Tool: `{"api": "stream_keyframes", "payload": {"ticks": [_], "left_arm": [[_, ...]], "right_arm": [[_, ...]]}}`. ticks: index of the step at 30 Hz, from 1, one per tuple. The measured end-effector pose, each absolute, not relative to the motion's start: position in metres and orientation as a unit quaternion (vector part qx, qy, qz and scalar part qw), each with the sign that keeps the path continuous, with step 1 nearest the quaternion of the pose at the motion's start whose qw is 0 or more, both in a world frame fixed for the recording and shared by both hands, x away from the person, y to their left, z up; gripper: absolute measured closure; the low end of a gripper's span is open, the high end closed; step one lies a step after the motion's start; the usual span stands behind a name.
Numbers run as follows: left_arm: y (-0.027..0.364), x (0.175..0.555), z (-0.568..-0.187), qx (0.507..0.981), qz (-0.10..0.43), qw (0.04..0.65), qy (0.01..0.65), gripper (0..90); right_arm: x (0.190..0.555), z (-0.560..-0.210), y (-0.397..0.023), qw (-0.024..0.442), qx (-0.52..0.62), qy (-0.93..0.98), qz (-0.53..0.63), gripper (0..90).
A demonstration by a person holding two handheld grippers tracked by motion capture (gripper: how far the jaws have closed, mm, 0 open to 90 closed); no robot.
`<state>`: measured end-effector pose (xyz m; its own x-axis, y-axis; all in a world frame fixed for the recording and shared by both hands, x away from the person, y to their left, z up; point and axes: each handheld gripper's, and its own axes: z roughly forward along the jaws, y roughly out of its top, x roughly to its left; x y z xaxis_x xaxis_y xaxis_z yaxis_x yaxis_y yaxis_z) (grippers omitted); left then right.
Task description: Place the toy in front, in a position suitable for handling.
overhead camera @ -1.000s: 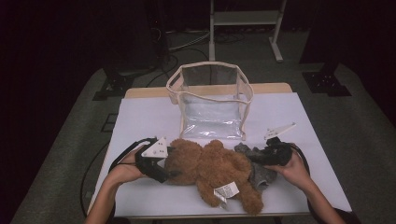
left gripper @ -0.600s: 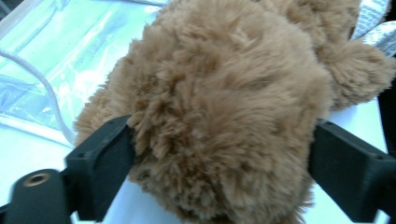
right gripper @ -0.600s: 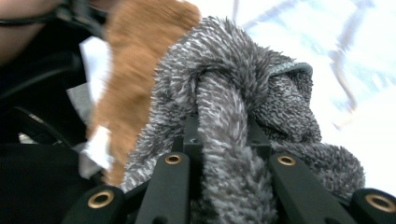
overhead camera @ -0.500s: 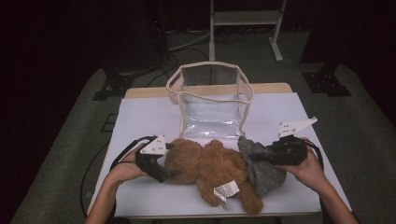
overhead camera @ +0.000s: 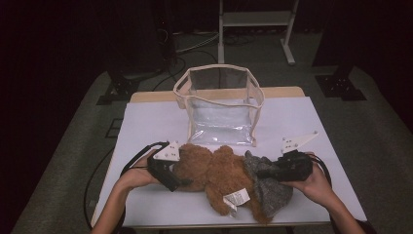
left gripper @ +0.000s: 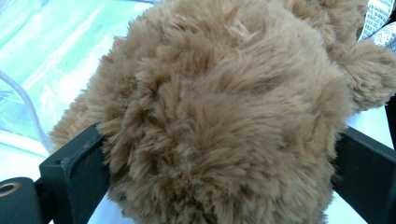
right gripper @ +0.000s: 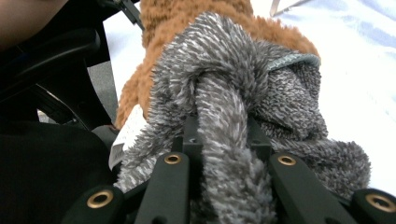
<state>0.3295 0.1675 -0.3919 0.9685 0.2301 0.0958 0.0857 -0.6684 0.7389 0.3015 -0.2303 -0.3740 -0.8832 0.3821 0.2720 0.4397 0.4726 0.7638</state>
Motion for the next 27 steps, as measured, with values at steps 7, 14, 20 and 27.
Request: {"api": "stream_keyframes", "payload": {"ticks": [7, 14, 20, 27], "left_arm": [[0.169, 0.331, -0.396, 0.902, 0.085, 0.412, 0.095, 0.3], [0.165, 0.333, -0.396, 0.908, 0.078, 0.401, 0.09, 5.3], [0.171, 0.327, -0.398, 0.9, 0.078, 0.416, 0.103, 14.1], [0.176, 0.319, -0.404, 0.895, 0.083, 0.423, 0.113, 17.6]], "right_arm": [[0.292, -0.392, -0.25, 0.042, -0.269, -0.851, -0.449, 75.3], [0.29, -0.408, -0.244, 0.054, -0.278, -0.847, -0.449, 74.6], [0.308, -0.409, -0.234, 0.05, -0.286, -0.844, -0.452, 74.6], [0.336, -0.399, -0.225, 0.05, -0.288, -0.835, -0.466, 75.1]]}}
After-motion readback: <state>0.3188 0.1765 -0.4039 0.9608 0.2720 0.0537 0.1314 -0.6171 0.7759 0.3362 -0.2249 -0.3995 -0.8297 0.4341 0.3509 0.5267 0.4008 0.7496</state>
